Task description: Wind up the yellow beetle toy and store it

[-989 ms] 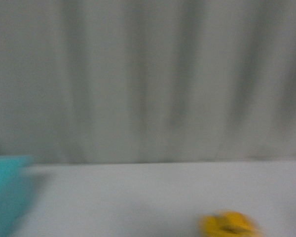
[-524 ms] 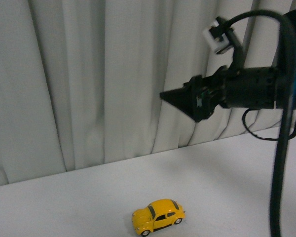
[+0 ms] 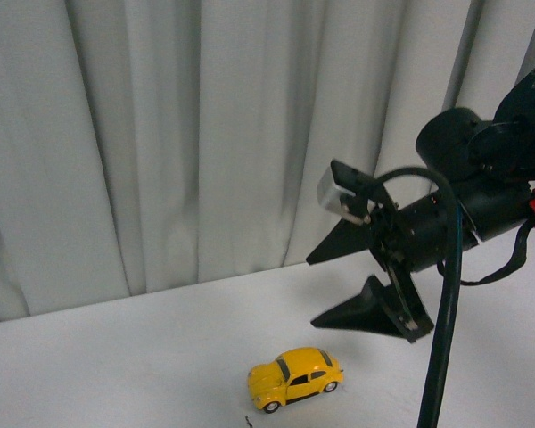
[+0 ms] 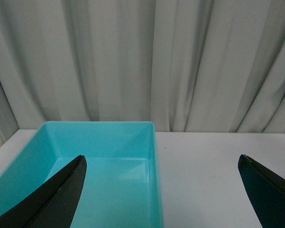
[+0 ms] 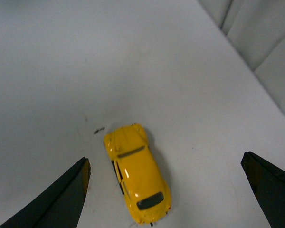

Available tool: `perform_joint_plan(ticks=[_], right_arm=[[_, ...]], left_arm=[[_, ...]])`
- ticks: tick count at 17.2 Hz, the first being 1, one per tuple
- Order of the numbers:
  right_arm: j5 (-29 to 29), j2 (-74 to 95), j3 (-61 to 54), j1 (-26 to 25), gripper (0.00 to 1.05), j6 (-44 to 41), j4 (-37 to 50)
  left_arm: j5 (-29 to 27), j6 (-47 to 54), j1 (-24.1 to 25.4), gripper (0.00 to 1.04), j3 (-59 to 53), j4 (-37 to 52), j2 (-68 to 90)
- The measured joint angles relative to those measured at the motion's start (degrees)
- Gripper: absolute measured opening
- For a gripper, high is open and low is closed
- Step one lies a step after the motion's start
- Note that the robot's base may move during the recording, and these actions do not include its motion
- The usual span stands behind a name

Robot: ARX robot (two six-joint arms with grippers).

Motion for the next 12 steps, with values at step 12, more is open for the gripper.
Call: perform_joint_plan(ticks=[12], right_arm=[[8.48,16.52,14.93,3.74,0.98,-31.15,-22.36]], left_arm=[[-0.02,0.0,0.0,0.98,0.0,-0.02,0.0]])
